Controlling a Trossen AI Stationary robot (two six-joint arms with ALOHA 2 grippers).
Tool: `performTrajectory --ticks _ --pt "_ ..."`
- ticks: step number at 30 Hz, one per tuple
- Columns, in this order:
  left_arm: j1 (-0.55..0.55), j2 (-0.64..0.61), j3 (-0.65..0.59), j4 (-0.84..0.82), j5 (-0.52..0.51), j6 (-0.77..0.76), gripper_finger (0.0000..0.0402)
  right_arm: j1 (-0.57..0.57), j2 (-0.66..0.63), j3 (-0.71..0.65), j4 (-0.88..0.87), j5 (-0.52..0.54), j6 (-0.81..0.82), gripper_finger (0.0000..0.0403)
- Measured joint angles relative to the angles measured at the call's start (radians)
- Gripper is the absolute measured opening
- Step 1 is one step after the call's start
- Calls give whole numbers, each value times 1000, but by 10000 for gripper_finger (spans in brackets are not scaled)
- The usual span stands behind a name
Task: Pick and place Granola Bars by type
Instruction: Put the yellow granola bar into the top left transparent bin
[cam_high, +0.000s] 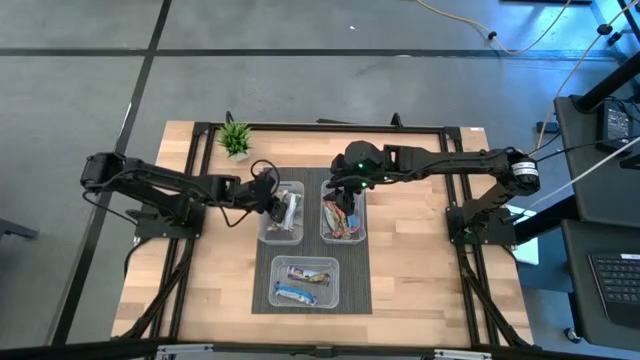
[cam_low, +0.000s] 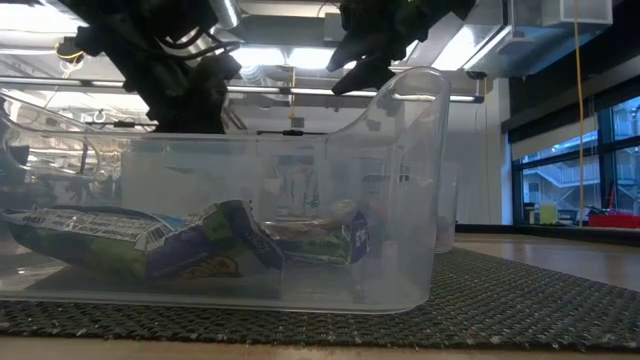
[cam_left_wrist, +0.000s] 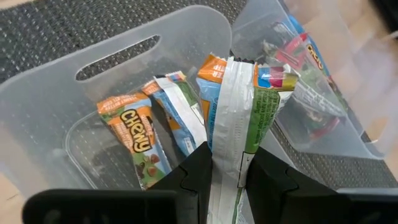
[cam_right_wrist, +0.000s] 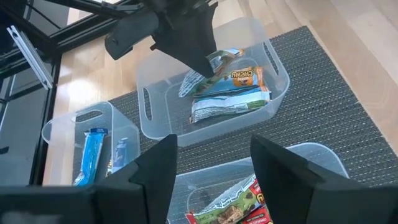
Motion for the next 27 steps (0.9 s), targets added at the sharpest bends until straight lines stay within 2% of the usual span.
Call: performTrajectory --ticks 4,10,27 --pt "12 0 0 -1 10 -3 75 0 0 0 0 0 -1 207" --pt "31 0 0 5 86 29 75 0 0 0 -1 0 -2 207" --pt "35 0 0 7 27 21 75 0 0 0 -14 0 -37 207"
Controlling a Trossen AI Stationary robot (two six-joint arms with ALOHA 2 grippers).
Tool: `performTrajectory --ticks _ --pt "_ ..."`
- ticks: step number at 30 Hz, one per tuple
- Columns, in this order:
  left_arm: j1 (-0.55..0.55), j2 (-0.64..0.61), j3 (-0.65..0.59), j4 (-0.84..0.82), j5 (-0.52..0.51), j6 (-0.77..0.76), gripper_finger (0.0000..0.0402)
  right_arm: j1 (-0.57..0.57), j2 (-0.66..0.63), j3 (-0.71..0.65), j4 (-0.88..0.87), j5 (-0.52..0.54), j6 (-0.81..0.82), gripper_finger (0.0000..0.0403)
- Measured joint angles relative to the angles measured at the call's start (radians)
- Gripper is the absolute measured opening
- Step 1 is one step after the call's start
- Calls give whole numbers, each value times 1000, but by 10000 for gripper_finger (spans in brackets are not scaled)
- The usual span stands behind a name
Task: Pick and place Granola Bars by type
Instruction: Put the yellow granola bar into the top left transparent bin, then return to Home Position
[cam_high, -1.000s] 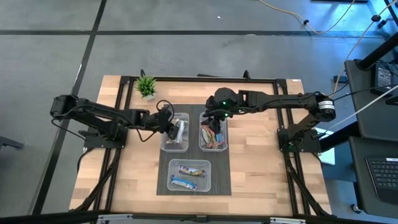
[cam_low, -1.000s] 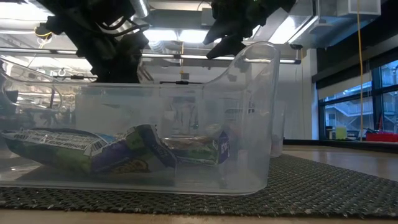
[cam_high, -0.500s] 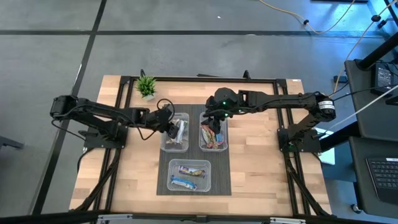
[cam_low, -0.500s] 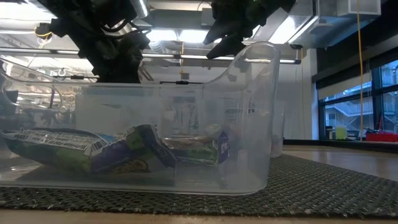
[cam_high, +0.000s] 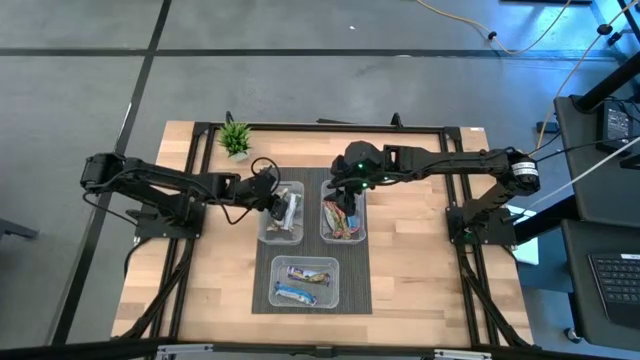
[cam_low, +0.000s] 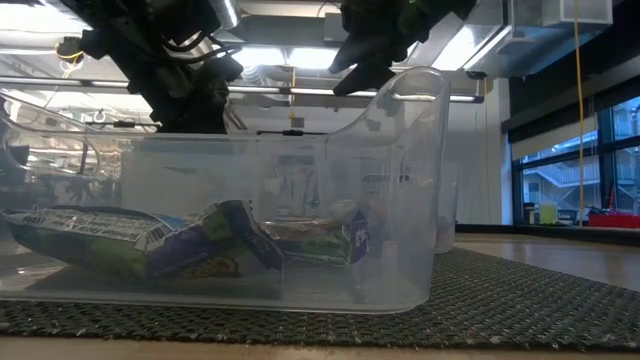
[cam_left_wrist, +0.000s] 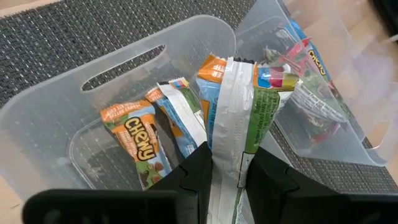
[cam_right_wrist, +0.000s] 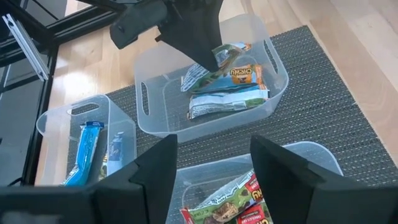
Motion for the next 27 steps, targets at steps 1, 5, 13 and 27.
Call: performTrajectory --ticks 1,5,13,27 --pt "0 0 0 0 0 0 76 0 0 0 -3 0 -7 207" --pt "0 0 0 0 -1 1 98 0 0 0 -12 0 -20 207" --pt "8 -5 0 6 16 10 189 0 -38 0 -29 -71 -22 207" --pt "40 -25 0 19 57 69 219 134 -236 1 -215 285 -4 207"
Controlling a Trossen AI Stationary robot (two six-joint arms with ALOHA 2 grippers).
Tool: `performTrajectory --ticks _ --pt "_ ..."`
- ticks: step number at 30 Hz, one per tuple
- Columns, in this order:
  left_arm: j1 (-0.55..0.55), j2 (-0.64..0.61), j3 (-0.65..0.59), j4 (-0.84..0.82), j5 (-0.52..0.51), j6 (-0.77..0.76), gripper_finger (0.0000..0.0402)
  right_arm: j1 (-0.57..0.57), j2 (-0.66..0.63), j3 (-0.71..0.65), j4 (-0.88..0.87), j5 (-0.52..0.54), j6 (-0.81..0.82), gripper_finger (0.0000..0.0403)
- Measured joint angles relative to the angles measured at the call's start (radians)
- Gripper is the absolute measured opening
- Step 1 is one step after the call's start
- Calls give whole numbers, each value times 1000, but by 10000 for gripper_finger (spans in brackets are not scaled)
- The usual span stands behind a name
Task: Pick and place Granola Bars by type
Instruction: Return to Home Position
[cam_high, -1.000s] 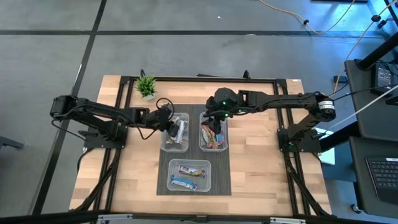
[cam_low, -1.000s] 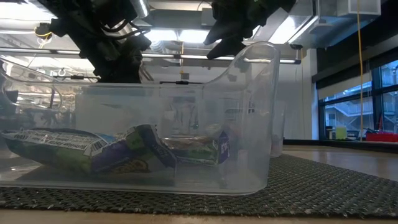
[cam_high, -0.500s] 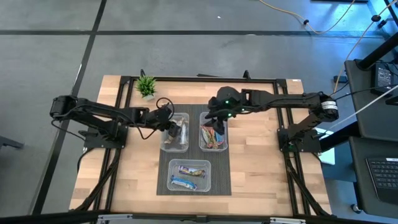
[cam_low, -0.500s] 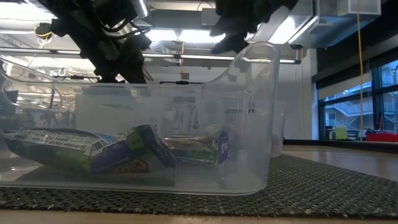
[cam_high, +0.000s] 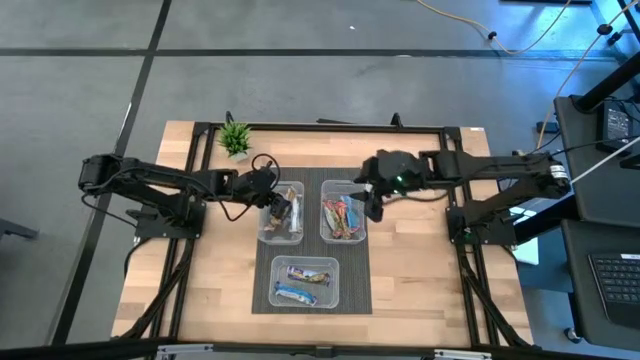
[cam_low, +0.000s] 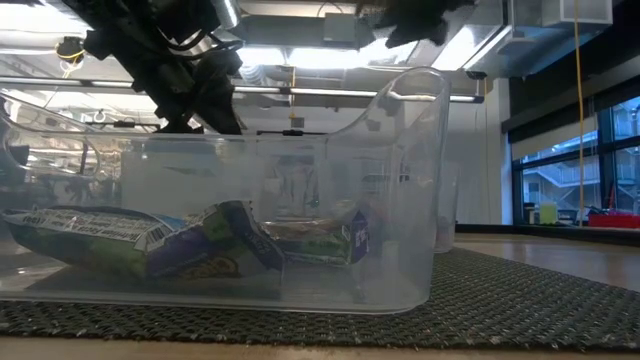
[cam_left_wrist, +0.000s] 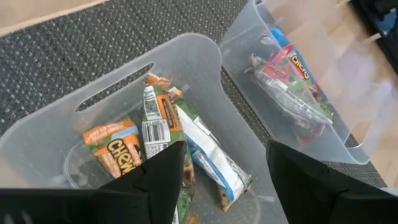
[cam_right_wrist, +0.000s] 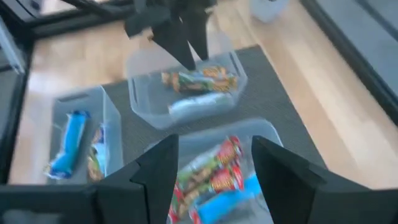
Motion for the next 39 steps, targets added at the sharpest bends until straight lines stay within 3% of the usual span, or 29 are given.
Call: performTrajectory --ticks 5,8,16,20,24,29,35,39 --pt "0 -8 0 7 26 56 219 101 -76 -20 -93 159 17 207" --pt "9 -42 0 17 72 94 219 151 -143 -64 -90 185 22 207" --pt "75 -259 0 30 160 277 219 236 -390 -282 -84 348 117 207" --pt "97 -366 0 22 172 356 219 237 -473 -373 -62 320 197 207" --pt "107 -471 0 -25 183 425 219 238 -532 -476 7 308 163 207" --pt "107 -597 0 -100 163 472 219 237 -609 -630 248 255 132 207" --pt "106 -707 0 -216 13 473 219 237 -700 -804 502 160 92 207" --pt "96 -757 0 -231 36 502 219 234 -770 -902 597 160 92 207"
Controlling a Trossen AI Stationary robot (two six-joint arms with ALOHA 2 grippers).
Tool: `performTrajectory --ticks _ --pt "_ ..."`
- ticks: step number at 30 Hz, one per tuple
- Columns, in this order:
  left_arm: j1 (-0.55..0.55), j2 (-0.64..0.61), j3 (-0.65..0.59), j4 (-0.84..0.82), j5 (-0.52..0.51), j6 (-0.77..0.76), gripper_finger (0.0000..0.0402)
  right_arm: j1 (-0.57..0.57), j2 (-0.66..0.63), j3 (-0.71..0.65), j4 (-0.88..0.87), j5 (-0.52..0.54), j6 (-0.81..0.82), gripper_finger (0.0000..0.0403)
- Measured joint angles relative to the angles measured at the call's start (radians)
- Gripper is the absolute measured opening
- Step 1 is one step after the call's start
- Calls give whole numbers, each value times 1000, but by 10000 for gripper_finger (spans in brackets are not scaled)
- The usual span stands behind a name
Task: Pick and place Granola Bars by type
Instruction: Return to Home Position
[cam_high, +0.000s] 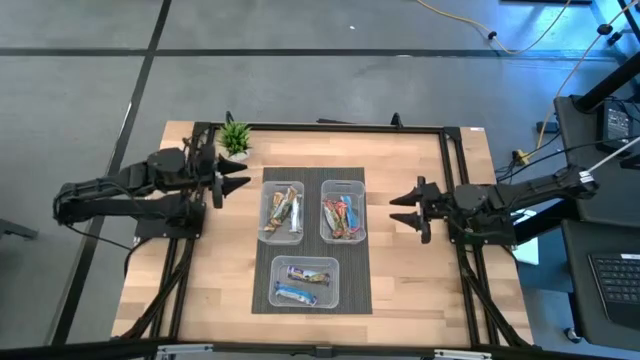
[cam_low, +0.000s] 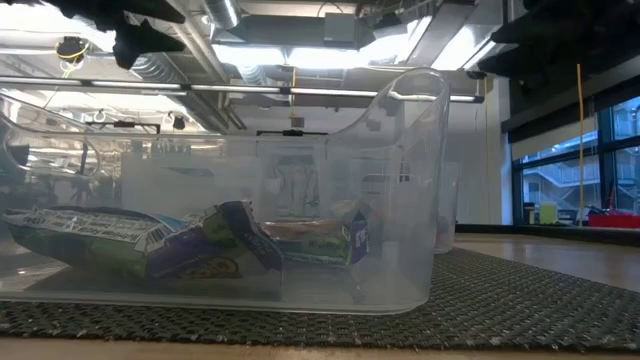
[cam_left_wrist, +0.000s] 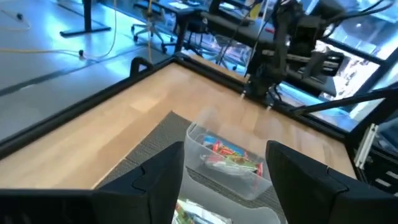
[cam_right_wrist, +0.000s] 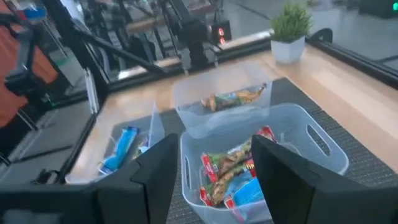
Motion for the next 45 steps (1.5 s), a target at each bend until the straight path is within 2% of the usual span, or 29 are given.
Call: performTrajectory --ticks 5,20,27,30,36,45 --pt "0 -64 0 -19 -13 16 219 -3 -93 -79 56 0 -1 207" --pt "0 -310 -32 -111 1 50 219 -44 -376 -224 52 -1 -10 207" --pt "0 -440 -190 -17 1 1 219 -44 -429 -233 50 -8 -61 207" --pt "0 -438 -228 -3 18 -11 219 -44 -436 -233 74 -11 -79 207" --pt "0 -439 -341 184 96 -5 221 -44 -436 -233 101 -35 -102 207" --pt "0 -438 -468 340 98 -2 233 -44 -435 -249 174 -53 -130 207"
